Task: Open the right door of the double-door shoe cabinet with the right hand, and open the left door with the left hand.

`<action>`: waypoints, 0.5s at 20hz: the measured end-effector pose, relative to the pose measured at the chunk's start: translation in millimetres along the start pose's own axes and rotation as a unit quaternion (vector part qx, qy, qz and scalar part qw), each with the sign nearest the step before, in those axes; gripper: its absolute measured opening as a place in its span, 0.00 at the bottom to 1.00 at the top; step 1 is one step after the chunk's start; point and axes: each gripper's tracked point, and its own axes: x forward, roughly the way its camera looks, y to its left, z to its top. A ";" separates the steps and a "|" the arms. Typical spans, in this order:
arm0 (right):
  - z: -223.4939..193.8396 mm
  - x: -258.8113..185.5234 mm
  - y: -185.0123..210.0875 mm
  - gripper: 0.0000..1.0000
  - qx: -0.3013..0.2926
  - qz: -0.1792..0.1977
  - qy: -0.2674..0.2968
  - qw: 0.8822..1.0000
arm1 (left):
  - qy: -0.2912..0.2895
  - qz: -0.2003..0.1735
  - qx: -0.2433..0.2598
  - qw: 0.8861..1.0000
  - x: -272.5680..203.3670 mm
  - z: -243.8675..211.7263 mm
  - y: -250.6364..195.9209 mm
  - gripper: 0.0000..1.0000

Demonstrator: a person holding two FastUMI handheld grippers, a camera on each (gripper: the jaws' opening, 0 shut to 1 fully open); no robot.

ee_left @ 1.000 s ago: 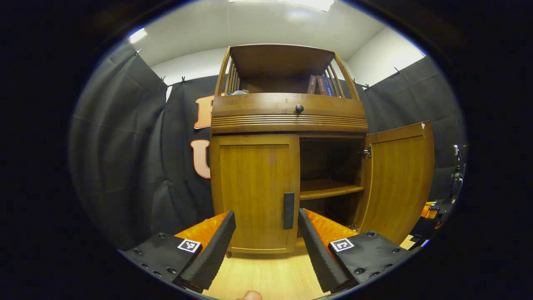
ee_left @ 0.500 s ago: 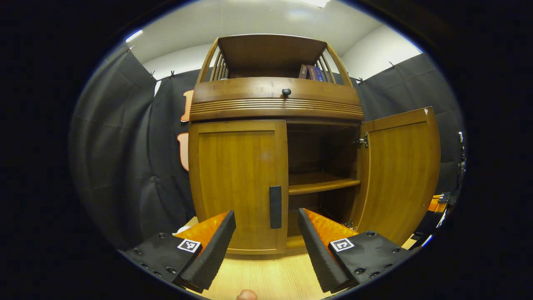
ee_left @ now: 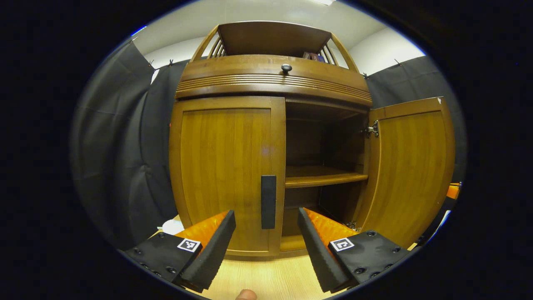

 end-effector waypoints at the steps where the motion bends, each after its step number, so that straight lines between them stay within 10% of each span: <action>1: 0.8 0.5 -4.6 0.32 0.000 -0.007 0.001 1.000 | 0.002 -0.001 0.001 1.000 6.8 -2.4 0.1 0.95; 4: -4.1 5.7 -13.6 0.42 -0.002 -0.022 0.007 1.000 | 0.001 0.000 -0.001 1.000 24.8 -7.8 0.7 0.97; 10: -6.5 19.0 -23.5 0.95 0.010 -0.051 0.003 0.999 | 0.010 0.002 -0.002 1.000 63.5 -22.9 6.0 0.95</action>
